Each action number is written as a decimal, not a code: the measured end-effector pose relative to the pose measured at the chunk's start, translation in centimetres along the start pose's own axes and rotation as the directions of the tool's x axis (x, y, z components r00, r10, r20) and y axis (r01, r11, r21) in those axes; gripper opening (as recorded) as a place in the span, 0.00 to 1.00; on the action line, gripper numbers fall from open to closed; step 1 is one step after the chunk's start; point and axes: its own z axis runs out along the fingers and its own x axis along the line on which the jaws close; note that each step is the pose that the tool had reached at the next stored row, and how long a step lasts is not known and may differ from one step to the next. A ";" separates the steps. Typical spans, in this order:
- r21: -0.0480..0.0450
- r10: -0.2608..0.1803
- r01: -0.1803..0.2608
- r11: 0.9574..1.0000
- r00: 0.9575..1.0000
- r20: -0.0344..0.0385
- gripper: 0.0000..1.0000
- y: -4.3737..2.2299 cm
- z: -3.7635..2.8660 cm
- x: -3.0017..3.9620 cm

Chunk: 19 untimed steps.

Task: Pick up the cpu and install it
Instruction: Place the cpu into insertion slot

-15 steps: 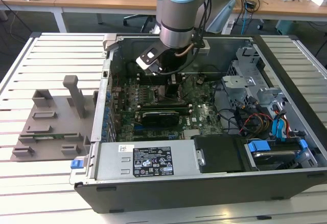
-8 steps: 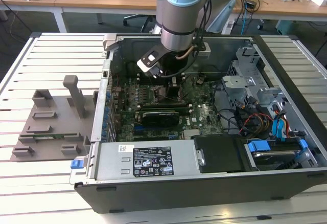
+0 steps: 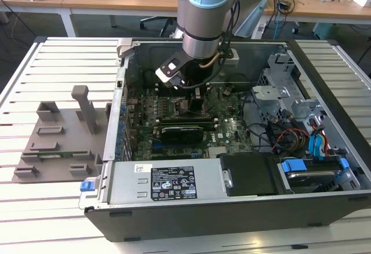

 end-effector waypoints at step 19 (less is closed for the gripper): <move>0.000 0.000 0.000 1.000 1.000 0.000 0.41 -0.10 -2.81 0.31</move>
